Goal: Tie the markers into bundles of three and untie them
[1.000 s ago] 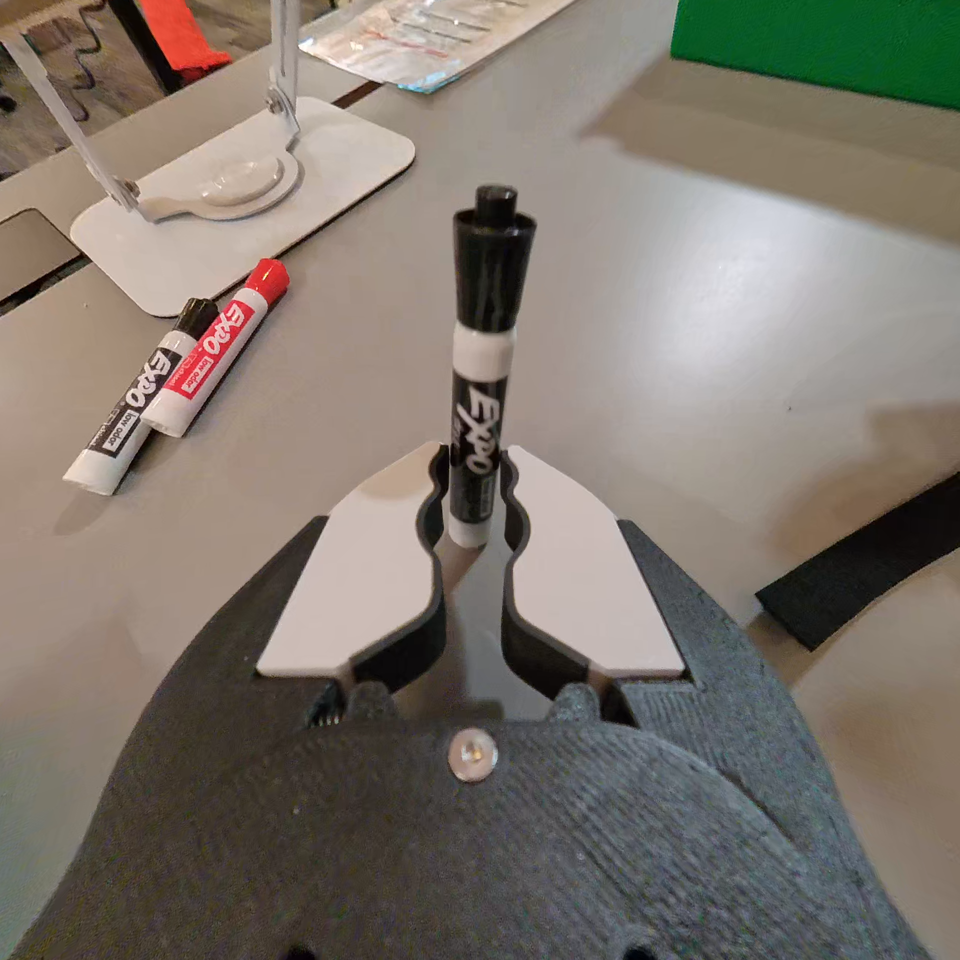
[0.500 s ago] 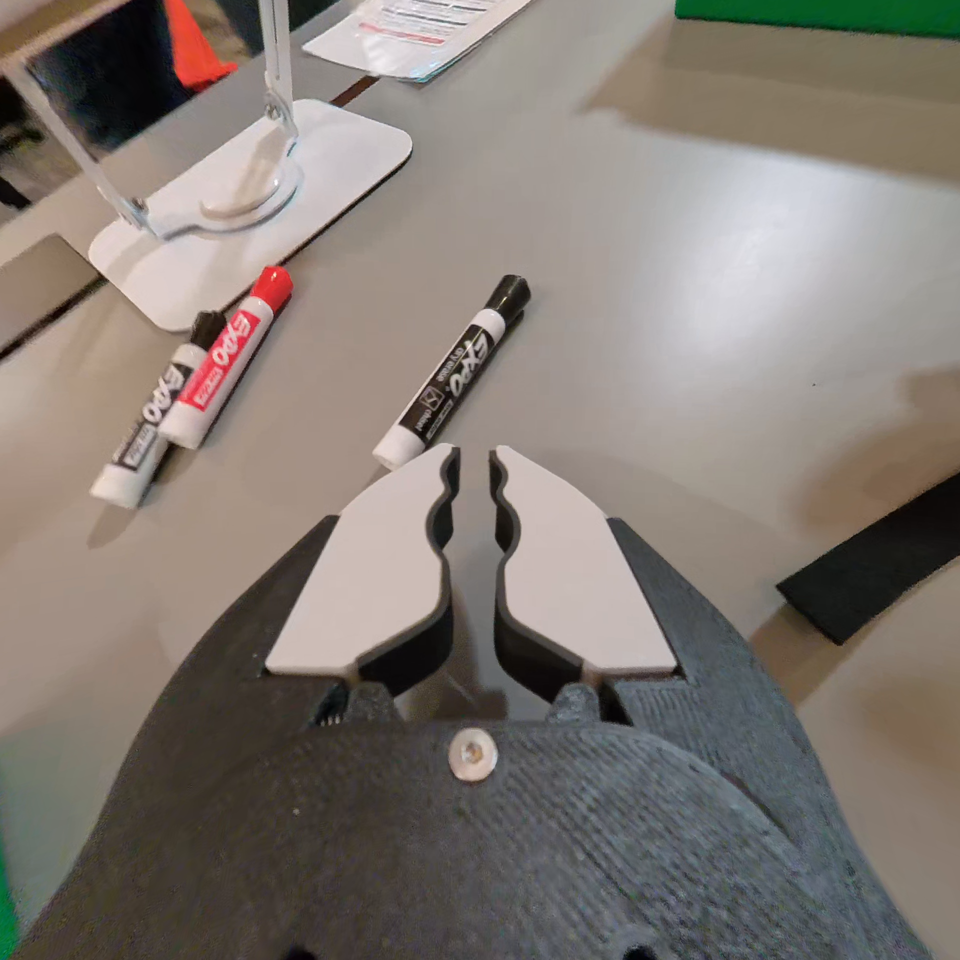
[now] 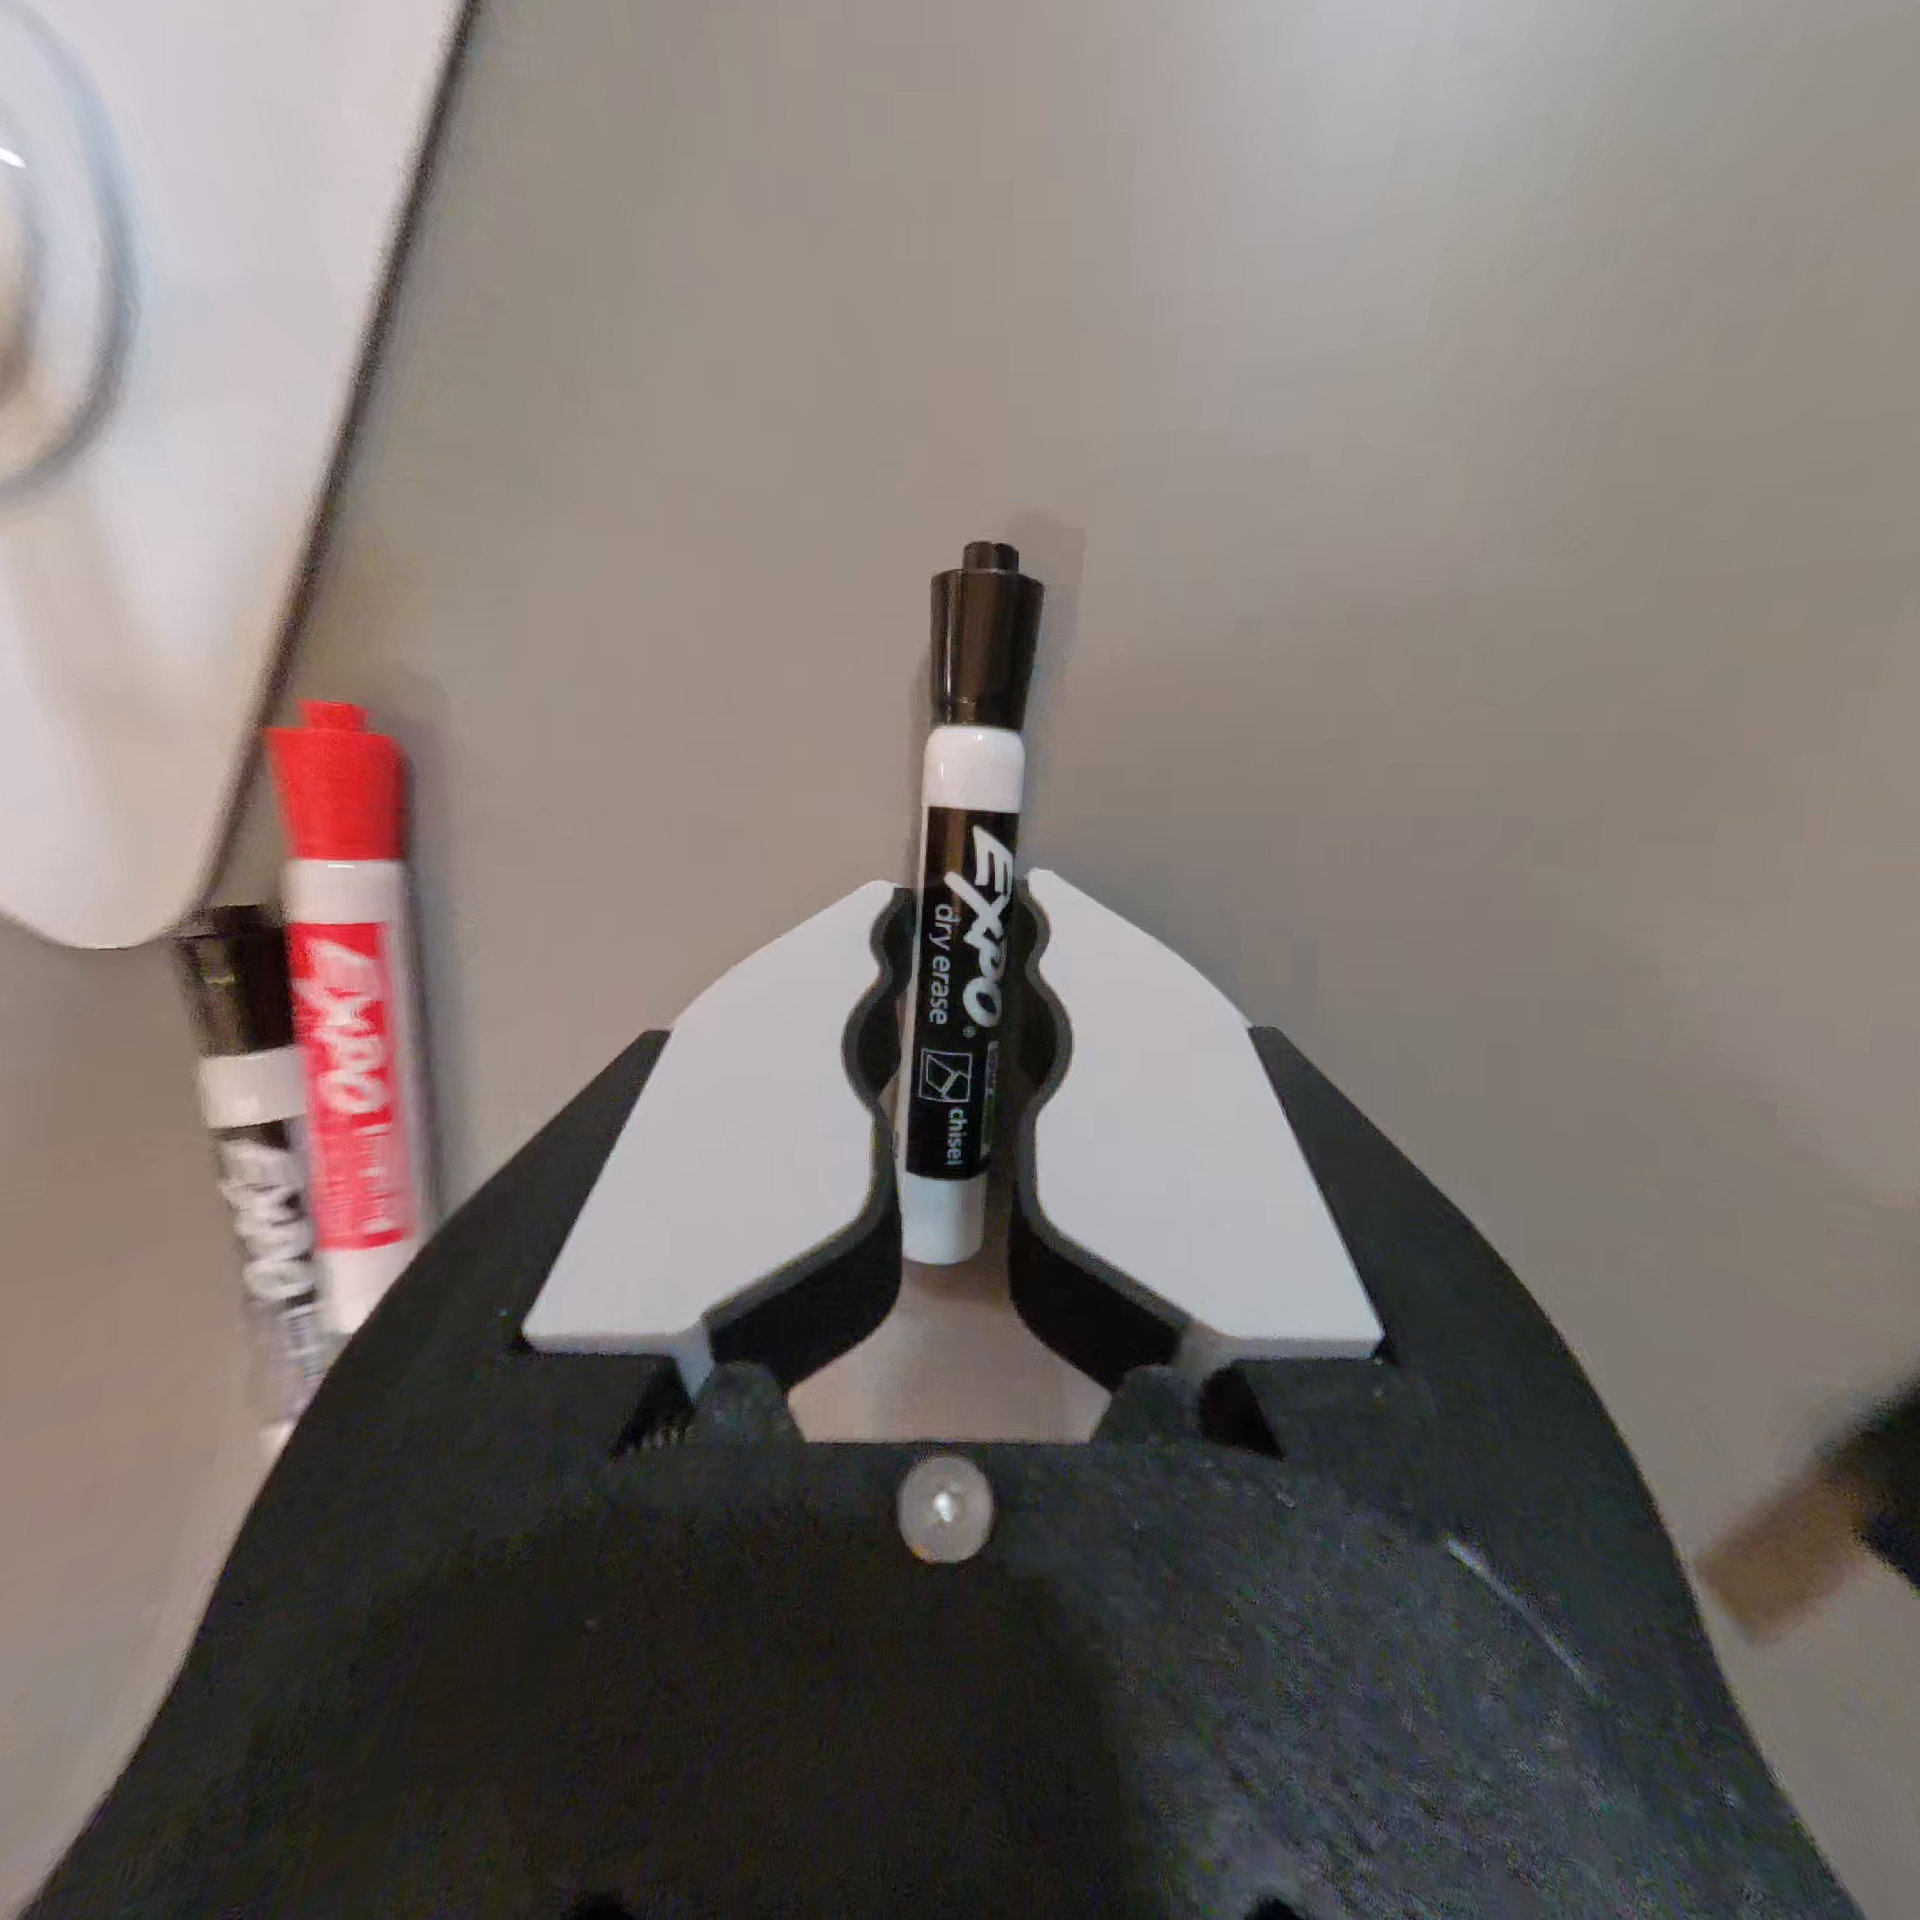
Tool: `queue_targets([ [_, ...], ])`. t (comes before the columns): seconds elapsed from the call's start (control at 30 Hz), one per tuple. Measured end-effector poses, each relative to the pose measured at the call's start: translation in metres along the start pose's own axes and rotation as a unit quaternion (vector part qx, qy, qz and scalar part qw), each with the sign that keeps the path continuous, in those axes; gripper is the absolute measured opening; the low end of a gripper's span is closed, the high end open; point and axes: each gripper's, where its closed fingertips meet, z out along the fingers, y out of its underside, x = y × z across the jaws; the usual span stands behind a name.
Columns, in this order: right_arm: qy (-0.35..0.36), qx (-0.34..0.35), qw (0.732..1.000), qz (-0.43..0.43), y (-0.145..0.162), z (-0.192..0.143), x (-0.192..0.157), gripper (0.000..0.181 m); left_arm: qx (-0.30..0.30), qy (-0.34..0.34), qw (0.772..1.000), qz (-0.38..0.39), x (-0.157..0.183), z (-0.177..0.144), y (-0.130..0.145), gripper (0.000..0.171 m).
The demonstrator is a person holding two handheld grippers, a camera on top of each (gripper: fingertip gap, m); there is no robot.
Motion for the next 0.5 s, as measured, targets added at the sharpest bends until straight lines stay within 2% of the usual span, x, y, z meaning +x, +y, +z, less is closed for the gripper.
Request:
queue_targets([
  [0.03, 0.001, 0.002, 1.0, 0.004, 0.0, -0.002, 0.001, 0.041, 0.023, 0.033, 0.999, -0.02, 0.011, -0.003, -0.004, 0.022],
  [0.1, 0.002, 0.009, 1.0, 0.017, -0.001, -0.006, 0.004, 0.041, 0.114, 0.084, 0.988, -0.057, 0.034, -0.018, -0.019, 0.022],
  [0.2, 0.003, 0.024, 0.999, 0.047, -0.004, -0.011, 0.01, 0.042, 0.29, 0.156, 0.941, -0.074, 0.077, -0.061, -0.045, 0.022],
  [0.27, -0.005, 0.041, 0.997, 0.07, -0.008, -0.013, 0.012, 0.044, 0.37, 0.159, 0.912, -0.075, 0.099, -0.085, -0.051, 0.021],
  [0.33, -0.015, 0.062, 0.995, 0.083, -0.015, -0.014, 0.011, 0.047, 0.404, 0.164, 0.897, -0.069, 0.12, -0.095, -0.055, 0.021],
  [0.5, -0.016, 0.1, 0.994, 0.038, -0.032, -0.014, 0.001, 0.053, 0.426, 0.154, 0.89, -0.041, 0.156, -0.101, -0.064, 0.021],
])
